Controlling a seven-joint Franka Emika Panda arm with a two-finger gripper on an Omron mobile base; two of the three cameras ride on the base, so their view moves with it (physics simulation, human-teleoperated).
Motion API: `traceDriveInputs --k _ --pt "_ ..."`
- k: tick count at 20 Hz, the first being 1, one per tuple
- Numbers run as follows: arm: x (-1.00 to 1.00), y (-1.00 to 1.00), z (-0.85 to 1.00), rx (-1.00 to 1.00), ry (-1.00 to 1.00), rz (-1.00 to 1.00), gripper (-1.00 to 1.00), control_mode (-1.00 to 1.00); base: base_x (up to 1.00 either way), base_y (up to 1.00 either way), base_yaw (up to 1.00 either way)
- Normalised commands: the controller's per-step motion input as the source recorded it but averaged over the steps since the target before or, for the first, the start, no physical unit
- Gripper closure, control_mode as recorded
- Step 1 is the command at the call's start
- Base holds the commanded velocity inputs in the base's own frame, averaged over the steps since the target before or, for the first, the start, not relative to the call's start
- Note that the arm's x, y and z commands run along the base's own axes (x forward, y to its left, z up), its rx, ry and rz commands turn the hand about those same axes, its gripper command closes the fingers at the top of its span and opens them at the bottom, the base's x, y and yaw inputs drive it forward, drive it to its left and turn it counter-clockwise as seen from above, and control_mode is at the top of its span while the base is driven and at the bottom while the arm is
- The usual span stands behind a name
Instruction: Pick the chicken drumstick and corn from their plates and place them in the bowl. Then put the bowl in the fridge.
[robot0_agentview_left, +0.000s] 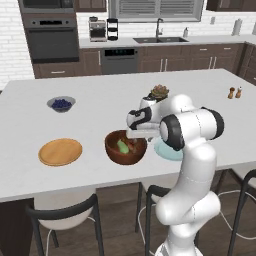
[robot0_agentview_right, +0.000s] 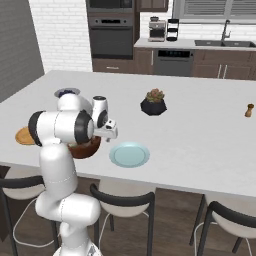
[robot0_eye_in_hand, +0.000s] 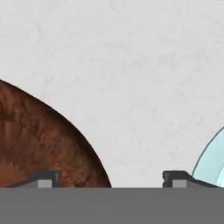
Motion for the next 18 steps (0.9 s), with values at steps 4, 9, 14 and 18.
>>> traceDriveInputs --k 4,9,14,18 --pt "-0.24 0.08 -0.15 0.00 0.00 -0.01 1.00 -1.00 0.00 0.00 0.00" --pt "-0.24 0.00 -0.12 0.00 0.00 -0.02 1.00 -1.00 0.00 0.00 0.00" --pt "-0.51 -0.15 0.17 0.03 0.00 -0.01 1.00 -1.00 0.00 0.00 0.00" --pt "-0.97 -0.42 1.00 0.15 0.00 -0.05 1.00 -1.00 0.00 0.00 0.00"
